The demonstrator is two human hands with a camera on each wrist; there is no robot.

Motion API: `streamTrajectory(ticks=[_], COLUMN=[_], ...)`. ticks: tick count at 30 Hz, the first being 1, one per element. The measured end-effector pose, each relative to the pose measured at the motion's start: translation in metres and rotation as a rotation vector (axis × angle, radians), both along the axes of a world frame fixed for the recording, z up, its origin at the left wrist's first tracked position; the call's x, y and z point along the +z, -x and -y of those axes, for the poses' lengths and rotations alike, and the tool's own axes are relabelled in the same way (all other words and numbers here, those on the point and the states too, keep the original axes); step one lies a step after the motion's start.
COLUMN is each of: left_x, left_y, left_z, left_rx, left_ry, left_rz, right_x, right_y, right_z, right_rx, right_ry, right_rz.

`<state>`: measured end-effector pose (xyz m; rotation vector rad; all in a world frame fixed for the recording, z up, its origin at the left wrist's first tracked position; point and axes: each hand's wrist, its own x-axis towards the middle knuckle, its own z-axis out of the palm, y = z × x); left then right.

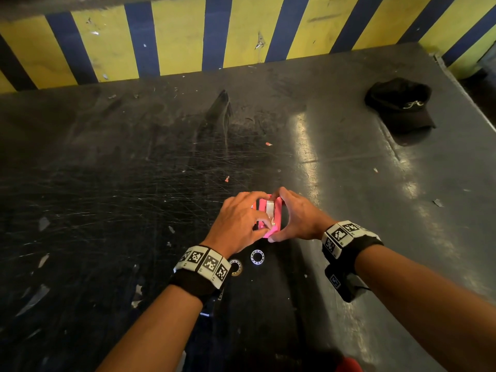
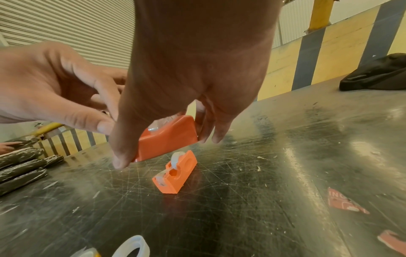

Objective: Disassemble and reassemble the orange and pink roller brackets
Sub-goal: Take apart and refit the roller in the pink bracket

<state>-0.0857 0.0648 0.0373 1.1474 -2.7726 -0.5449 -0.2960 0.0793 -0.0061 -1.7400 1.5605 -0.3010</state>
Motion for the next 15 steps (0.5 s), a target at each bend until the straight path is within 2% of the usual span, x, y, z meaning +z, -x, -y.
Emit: streamTrajectory(ticks=[4, 9, 12, 15], left_x=[-0.006, -0.006, -0.010, -0.020], left_y=[0.001, -0.003, -0.004, -0.012], left_z=[-0.004, -0.004, -0.004, 0.003], left_rx=[-0.024, 0.042, 0.042, 0.164], left_ry=[0.075, 0.003, -0.027, -0.095], left_rz=[0.069, -0.108, -0.104, -0.245], right_x=[0.003, 0.001, -0.002, -0.005], right_y=[0.000, 0.004, 0.005, 0.006], right_z=[0.001, -0.001, -0.002, 0.004], right_rx=[-0.032, -0.028, -0.034, -0.031], right_ry=[0.032, 0.027, 0.024, 0.016], right_rz=[0.018, -0.006, -0.021, -0.062])
